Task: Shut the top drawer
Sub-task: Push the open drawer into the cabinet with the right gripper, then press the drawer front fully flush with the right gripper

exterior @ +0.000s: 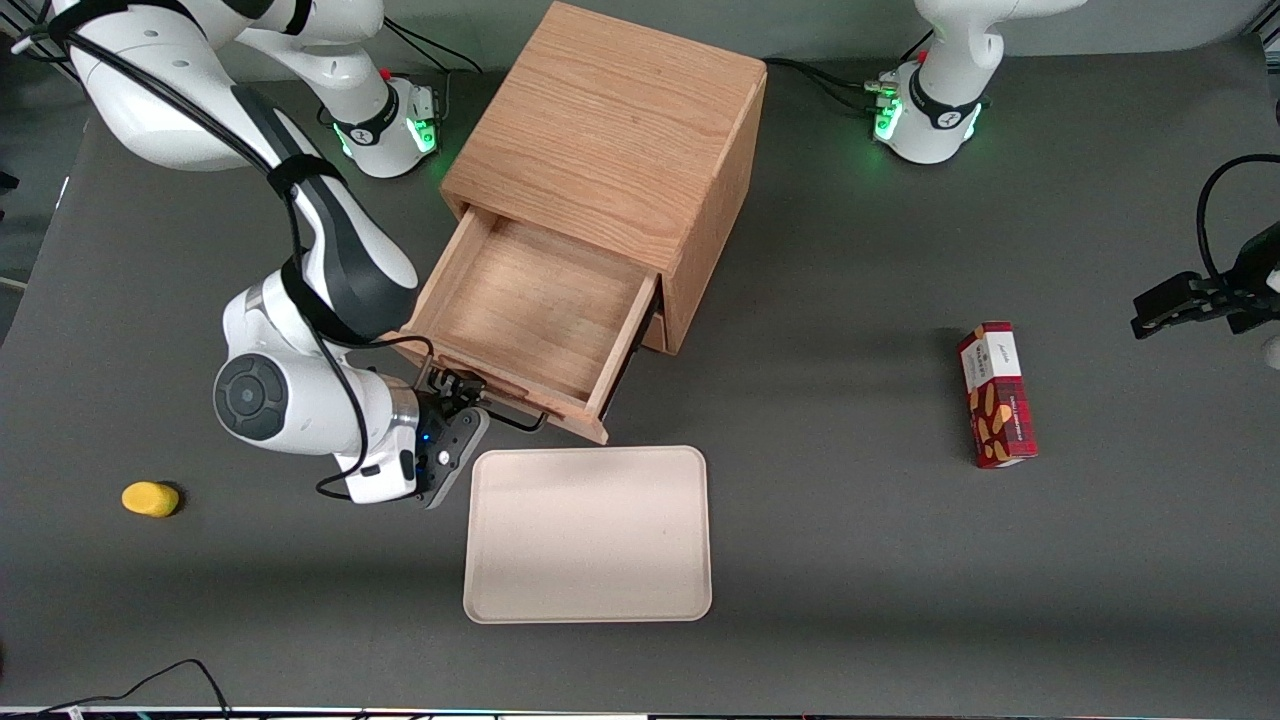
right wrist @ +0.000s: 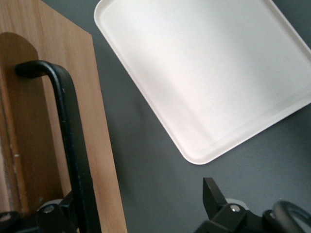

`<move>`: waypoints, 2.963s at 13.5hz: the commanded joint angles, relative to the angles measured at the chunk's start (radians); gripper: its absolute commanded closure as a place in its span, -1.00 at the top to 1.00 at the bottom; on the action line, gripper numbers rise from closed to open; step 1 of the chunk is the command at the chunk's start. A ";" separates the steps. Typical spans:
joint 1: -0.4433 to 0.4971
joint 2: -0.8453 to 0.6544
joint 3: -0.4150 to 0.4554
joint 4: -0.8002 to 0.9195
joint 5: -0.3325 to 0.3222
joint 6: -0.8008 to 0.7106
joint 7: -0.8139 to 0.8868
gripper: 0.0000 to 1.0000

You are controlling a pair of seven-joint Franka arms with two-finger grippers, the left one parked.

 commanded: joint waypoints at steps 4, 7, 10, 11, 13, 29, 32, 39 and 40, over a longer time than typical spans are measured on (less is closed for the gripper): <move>0.043 -0.115 -0.007 -0.150 0.053 0.042 0.014 1.00; 0.060 -0.146 -0.007 -0.192 0.079 0.053 0.016 1.00; 0.087 -0.173 -0.007 -0.238 0.079 0.078 0.032 1.00; 0.092 -0.183 -0.007 -0.252 0.079 0.082 0.035 1.00; 0.103 -0.203 -0.007 -0.285 0.079 0.098 0.043 1.00; 0.144 -0.279 0.034 -0.376 0.154 0.107 0.080 1.00; 0.144 -0.281 0.039 -0.377 0.154 0.107 0.080 1.00; 0.144 -0.287 0.052 -0.384 0.154 0.107 0.082 1.00; 0.144 -0.287 0.054 -0.385 0.154 0.105 0.082 1.00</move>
